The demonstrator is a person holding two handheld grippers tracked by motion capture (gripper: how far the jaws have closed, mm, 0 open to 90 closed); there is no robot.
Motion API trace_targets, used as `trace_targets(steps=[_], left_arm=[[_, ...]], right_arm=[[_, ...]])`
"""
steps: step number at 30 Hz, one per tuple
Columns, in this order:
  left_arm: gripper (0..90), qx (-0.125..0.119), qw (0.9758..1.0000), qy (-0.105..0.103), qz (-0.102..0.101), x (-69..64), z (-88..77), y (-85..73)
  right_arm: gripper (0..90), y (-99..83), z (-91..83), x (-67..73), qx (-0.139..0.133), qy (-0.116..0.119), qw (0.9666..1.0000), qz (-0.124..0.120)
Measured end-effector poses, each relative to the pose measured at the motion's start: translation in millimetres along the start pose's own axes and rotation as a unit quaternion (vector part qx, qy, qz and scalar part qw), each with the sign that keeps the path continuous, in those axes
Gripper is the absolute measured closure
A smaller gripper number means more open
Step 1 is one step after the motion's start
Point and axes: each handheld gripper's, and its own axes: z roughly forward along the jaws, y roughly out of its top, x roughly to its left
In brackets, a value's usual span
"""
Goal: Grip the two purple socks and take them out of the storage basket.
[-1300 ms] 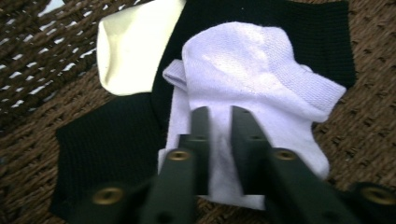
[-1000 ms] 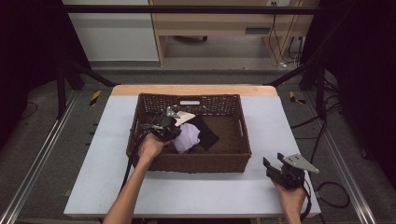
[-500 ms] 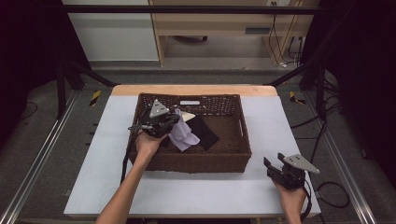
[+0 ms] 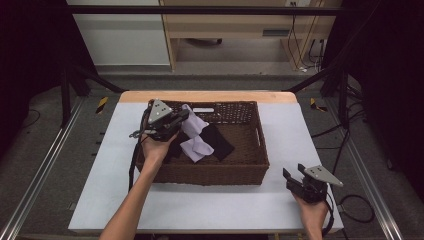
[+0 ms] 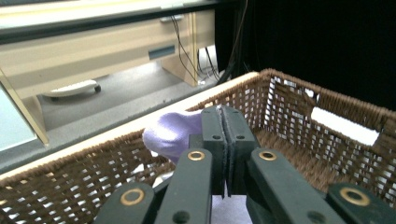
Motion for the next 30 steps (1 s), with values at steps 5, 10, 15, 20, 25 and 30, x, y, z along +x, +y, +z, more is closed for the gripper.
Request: trace_targets(steps=[5, 10, 15, 20, 25, 30], left_arm=[[87.9, -0.020, 0.9998, 0.001, -0.008, 1.9, -9.2, 8.4], [87.8, -0.040, 0.9991, -0.001, -0.014, 3.4, -20.2, 14.9], [87.8, -0.062, 0.9979, -0.003, -0.017, 3.0, -30.7, 24.1], [87.8, -0.065, 0.9975, -0.017, -0.021, -4.0, -40.1, 28.4], [87.8, -0.065, 0.9970, -0.039, -0.017, -13.9, -52.7, 28.5], [87.8, -0.062, 0.9962, -0.061, -0.009, -24.9, -70.9, 26.3]], right_arm=[[41.1, 0.2, -0.7, -0.5, -0.001, 0.000, 1.0000, 0.000], [41.1, 0.3, -0.8, -0.4, -0.001, 0.000, 1.0000, -0.001], [41.3, 0.5, -1.2, -1.4, -0.002, -0.001, 1.0000, 0.001], [41.3, 0.0, -1.7, -1.9, -0.003, -0.001, 1.0000, -0.001], [41.4, 0.3, -1.9, -1.8, -0.004, -0.001, 1.0000, -0.001], [41.6, 1.1, -3.2, -2.1, -0.007, 0.001, 1.0000, 0.000]])
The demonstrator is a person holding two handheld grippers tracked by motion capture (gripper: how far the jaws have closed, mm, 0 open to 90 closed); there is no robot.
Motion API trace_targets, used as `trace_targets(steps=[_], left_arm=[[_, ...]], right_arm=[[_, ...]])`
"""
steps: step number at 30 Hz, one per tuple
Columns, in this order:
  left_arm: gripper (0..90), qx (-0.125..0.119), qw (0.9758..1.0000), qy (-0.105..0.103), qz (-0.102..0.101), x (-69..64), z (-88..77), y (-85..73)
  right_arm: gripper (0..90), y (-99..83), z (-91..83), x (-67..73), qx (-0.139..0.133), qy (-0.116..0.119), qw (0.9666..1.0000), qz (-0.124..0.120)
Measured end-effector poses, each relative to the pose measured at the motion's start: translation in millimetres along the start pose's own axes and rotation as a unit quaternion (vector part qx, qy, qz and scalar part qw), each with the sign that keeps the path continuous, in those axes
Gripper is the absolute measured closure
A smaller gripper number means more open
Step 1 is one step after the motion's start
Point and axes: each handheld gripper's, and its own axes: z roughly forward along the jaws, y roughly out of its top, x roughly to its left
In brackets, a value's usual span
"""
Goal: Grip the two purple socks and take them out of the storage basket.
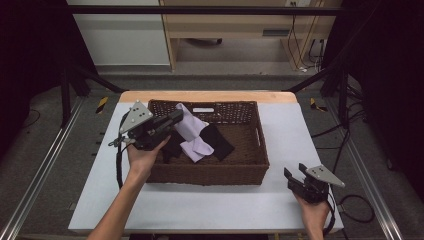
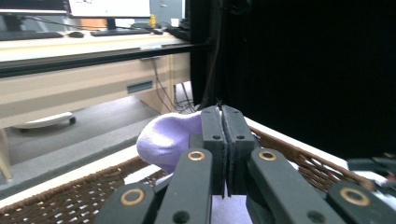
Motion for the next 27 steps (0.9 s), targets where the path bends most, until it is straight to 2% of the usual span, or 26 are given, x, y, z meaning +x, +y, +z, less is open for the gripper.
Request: trace_targets(steps=[3, 6, 7, 12, 13, 18, 23, 27], left_arm=[[87.8, 0.002, 0.9999, -0.010, 0.006, -5.1, -8.2, -1.8], [87.8, 0.003, 0.9996, -0.025, 0.009, -11.5, -25.8, -8.0], [87.8, 0.003, 0.9996, -0.025, 0.009, -11.5, -25.8, -8.0], [87.8, 0.007, 0.9993, -0.035, 0.007, -15.1, -50.4, -20.3], [87.8, 0.007, 0.9993, -0.035, 0.007, -15.1, -50.4, -20.3], [87.8, 0.006, 0.9988, -0.049, 0.009, -23.8, -71.0, -32.0], [87.8, 0.003, 0.9979, -0.064, 0.013, -34.5, -86.1, -38.8], [87.8, 0.013, 0.9971, -0.073, 0.016, -42.0, -92.3, -46.2]], right_arm=[[41.6, 0.1, -0.5, -0.1, -0.002, 0.000, 1.0000, 0.000], [41.7, 0.0, -1.0, 0.2, -0.001, -0.001, 1.0000, -0.001], [41.7, 0.0, -1.0, 0.2, -0.001, -0.001, 1.0000, -0.001], [42.0, -0.2, -0.7, 1.1, 0.001, -0.003, 1.0000, -0.002], [42.0, -0.2, -0.7, 1.1, 0.001, -0.003, 1.0000, -0.002], [42.6, -0.4, -0.7, 2.2, 0.002, -0.003, 1.0000, -0.005], [42.7, -0.4, -1.1, 2.9, 0.002, -0.001, 1.0000, -0.007], [42.8, -0.6, -1.7, 3.4, 0.003, -0.001, 1.0000, -0.008]])
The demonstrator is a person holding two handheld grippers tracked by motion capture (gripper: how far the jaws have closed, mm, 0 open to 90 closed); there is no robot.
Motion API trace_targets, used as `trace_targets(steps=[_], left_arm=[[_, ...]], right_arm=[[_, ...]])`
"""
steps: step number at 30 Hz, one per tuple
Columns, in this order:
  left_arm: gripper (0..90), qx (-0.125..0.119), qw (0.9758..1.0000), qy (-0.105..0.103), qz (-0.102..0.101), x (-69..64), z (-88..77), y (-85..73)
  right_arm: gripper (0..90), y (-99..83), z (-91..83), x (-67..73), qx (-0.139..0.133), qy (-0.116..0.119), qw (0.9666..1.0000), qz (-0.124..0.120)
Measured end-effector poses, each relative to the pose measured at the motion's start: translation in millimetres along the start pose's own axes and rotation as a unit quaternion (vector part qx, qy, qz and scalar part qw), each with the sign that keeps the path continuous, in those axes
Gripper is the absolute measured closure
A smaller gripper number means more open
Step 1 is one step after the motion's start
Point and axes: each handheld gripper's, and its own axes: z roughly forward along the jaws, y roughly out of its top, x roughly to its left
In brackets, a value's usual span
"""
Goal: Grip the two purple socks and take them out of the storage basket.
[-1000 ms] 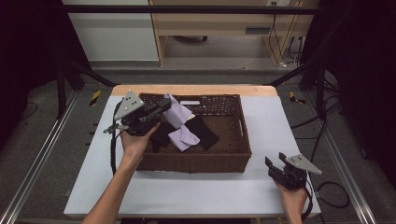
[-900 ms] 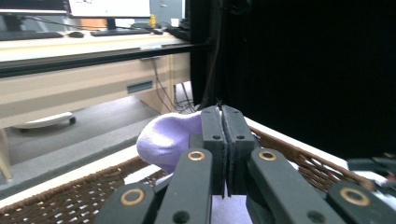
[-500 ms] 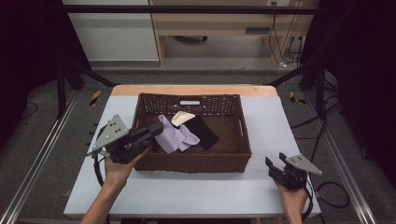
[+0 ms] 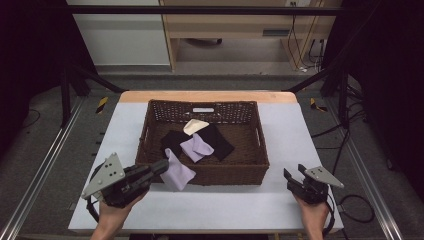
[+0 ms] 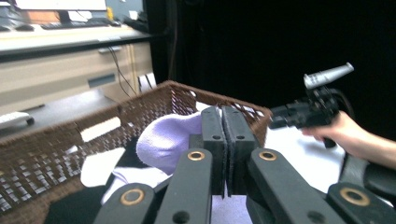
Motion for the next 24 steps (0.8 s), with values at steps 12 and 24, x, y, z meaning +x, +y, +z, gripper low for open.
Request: trace_targets(steps=[12, 24], left_arm=[[87.7, 0.076, 0.9962, -0.034, -0.025, -18.4, 7.1, -56.3], [87.8, 0.166, 0.9852, -0.032, -0.030, -17.4, 47.4, -99.9]], right_arm=[[43.0, -0.6, -0.7, 2.0, 0.001, 0.004, 1.0000, 0.001], [42.9, -1.0, 0.3, 3.0, 0.005, 0.005, 1.0000, 0.001]])
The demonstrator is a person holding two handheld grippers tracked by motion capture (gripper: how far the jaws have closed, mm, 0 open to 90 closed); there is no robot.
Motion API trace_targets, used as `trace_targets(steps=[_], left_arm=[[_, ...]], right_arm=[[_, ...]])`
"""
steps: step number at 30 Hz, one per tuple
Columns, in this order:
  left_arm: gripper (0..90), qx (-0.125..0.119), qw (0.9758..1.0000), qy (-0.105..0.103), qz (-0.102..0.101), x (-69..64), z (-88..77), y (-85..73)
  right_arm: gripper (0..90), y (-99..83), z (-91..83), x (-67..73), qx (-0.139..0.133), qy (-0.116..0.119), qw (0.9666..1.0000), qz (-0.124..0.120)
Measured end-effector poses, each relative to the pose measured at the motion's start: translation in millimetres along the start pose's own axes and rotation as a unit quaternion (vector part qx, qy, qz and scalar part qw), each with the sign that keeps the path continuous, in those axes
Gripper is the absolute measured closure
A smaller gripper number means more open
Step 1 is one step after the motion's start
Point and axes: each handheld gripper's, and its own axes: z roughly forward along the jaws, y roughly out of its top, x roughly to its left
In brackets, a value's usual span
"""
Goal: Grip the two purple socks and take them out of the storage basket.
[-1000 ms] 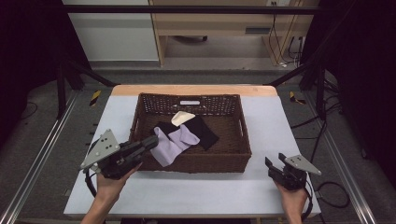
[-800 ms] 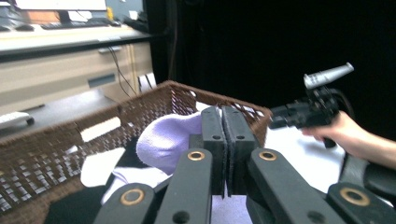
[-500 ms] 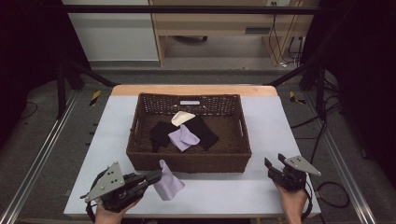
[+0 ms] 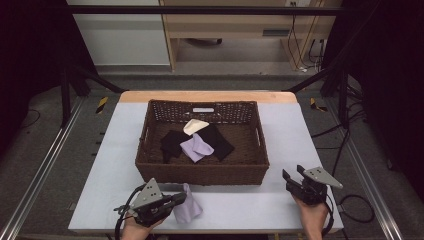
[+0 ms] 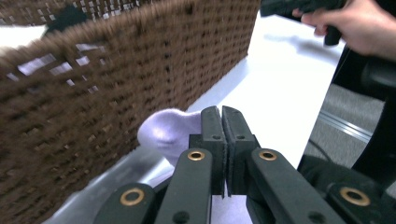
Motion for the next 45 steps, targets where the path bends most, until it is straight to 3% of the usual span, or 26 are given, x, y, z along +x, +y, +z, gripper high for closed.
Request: trace_targets(steps=[4, 10, 11, 12, 15, 23, 27, 31, 37, 45], left_arm=[[87.6, 0.027, 0.9996, 0.009, -0.006, 2.5, 14.2, -8.2], [83.6, 0.044, 0.9988, 0.017, -0.013, 6.6, 20.1, -14.8], [83.6, 0.042, 0.9988, 0.021, -0.016, 6.7, 20.0, -15.4], [68.7, 0.035, 0.9986, 0.032, -0.024, 6.5, 17.6, -14.2], [60.5, 0.016, 0.9985, 0.043, -0.029, 6.4, 8.8, -10.0], [48.5, -0.016, 0.9964, 0.068, -0.048, 11.8, -12.3, 3.1], [46.1, -0.039, 0.9943, 0.079, -0.060, 18.2, -24.0, 15.7], [45.0, -0.053, 0.9930, 0.087, -0.060, 21.5, -30.8, 25.1], [43.9, -0.090, 0.9883, 0.109, -0.056, 33.7, -42.3, 55.1], [43.7, -0.093, 0.9852, 0.136, -0.047, 53.8, -30.1, 93.2]], right_arm=[[42.5, -0.7, 1.7, -0.2, 0.007, -0.003, 1.0000, 0.000], [40.9, -1.0, 3.0, 0.8, 0.012, -0.005, 0.9999, -0.002], [40.8, -1.1, 3.3, 1.1, 0.013, -0.005, 0.9999, -0.002], [40.3, -1.2, 3.7, 1.5, 0.014, -0.003, 0.9999, 0.000], [40.3, -1.4, 3.7, 1.4, 0.013, -0.002, 0.9999, -0.004], [41.0, -1.0, 3.5, 0.8, 0.011, -0.003, 0.9999, -0.003], [43.0, -0.7, 3.9, 0.2, 0.012, -0.003, 0.9999, -0.003], [43.8, -0.6, 3.8, 0.3, 0.012, -0.003, 0.9999, -0.002], [46.2, -0.4, 3.3, -0.3, 0.010, -0.005, 0.9999, 0.000], [47.2, 0.0, 3.9, -1.3, 0.009, -0.004, 1.0000, -0.001]])
